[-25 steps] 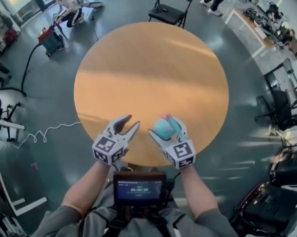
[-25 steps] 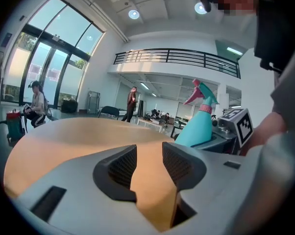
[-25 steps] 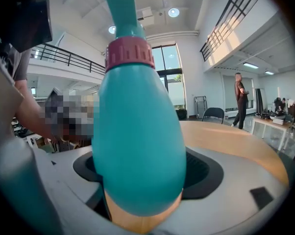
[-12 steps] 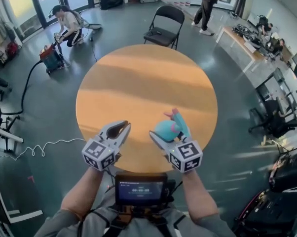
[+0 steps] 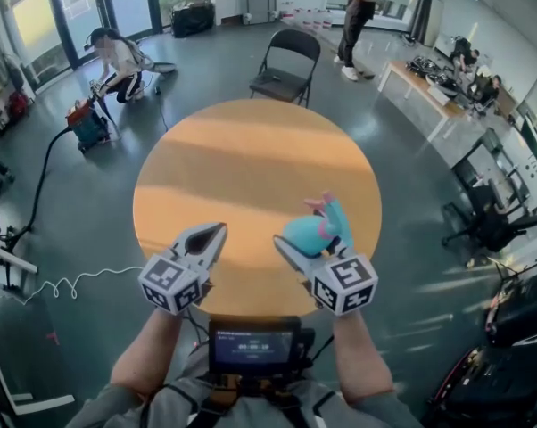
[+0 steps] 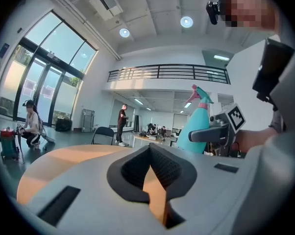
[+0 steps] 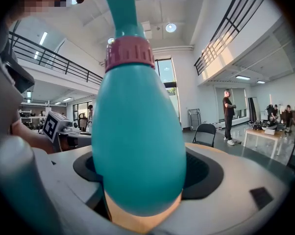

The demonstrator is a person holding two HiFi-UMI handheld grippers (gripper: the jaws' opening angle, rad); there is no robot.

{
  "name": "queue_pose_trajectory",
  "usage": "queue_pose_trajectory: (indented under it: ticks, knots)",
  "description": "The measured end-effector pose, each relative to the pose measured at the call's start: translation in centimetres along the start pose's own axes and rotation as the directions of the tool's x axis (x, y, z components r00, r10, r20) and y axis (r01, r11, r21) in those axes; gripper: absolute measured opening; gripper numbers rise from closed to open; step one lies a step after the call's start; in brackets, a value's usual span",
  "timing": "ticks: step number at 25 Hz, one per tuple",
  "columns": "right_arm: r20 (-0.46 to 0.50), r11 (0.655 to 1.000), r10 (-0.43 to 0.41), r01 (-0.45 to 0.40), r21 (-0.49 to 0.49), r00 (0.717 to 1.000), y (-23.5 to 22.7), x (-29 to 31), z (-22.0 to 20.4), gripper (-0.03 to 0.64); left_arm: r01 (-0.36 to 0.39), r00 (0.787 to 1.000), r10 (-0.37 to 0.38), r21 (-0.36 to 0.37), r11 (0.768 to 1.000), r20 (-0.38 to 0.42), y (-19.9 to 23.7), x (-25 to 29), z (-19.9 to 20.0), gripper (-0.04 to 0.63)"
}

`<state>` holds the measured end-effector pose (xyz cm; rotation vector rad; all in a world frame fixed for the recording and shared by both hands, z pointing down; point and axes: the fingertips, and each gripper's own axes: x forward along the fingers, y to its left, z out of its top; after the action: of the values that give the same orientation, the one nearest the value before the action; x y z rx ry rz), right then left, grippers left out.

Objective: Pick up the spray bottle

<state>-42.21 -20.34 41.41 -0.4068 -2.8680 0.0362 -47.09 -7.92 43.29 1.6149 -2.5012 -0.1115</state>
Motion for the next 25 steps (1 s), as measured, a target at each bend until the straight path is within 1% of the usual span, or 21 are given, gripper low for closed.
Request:
queue_pose_trajectory:
  ticks: [2, 6, 11, 14, 15, 17, 19, 23, 24, 25]
  knots:
    - [0.004, 1.000, -0.010, 0.010, -0.009, 1.000, -0.2, -0.4, 0.6, 0.443, -0.007, 1.000, 0.006, 0.003, 1.000, 0.013, 0.0, -0.1, 1.0, 0.005]
    - [0.010, 1.000, -0.023, 0.023, -0.013, 1.000, -0.3, -0.8, 0.8, 0.443, 0.015, 0.999, -0.016, 0.009, 1.000, 0.036, -0.5, 0.0, 2.5, 0.005]
    - [0.011, 0.999, -0.038, 0.038, -0.012, 0.999, -0.3, -1.0, 0.7, 0.443, 0.049, 0.999, -0.050, 0.021, 0.999, 0.019, -1.4, 0.6, 3.0, 0.005]
    - [0.014, 0.998, -0.063, 0.063, -0.012, 0.998, -0.5, -1.6, 0.9, 0.443, 0.073, 0.997, -0.073, 0.018, 0.997, 0.012, -2.0, 1.0, 3.1, 0.005]
    - [0.017, 0.997, -0.075, 0.075, -0.013, 0.997, -0.5, -1.8, 1.0, 0.443, 0.082, 0.997, -0.082, 0.023, 0.996, 0.010, -2.2, 1.1, 3.2, 0.005]
    - [0.023, 0.994, -0.111, 0.111, -0.011, 0.994, -0.8, -2.6, 1.1, 0.443, 0.105, 0.994, -0.105, 0.066, 0.992, 0.001, -3.0, 1.5, 3.7, 0.005]
    - [0.028, 0.987, -0.163, 0.164, -0.006, 0.986, -1.5, -4.2, 1.0, 0.443, 0.158, 0.987, -0.158, 0.112, 0.981, -0.008, -4.9, 2.6, 4.3, 0.005]
    - [0.049, 0.965, -0.262, 0.262, 0.000, 0.964, -3.3, -9.3, 0.9, 0.443, 0.270, 0.963, -0.270, 0.123, 0.955, -0.024, -10.0, 5.0, 4.3, 0.005]
    - [0.050, 0.956, -0.294, 0.294, 0.002, 0.954, -3.7, -11.2, 0.6, 0.443, 0.308, 0.952, -0.306, 0.122, 0.944, -0.031, -11.8, 5.7, 4.1, 0.005]
    - [0.050, 0.941, -0.339, 0.339, 0.006, 0.940, -4.2, -13.4, 0.3, 0.443, 0.355, 0.935, -0.353, 0.123, 0.927, -0.039, -13.8, 6.5, 3.8, 0.005]
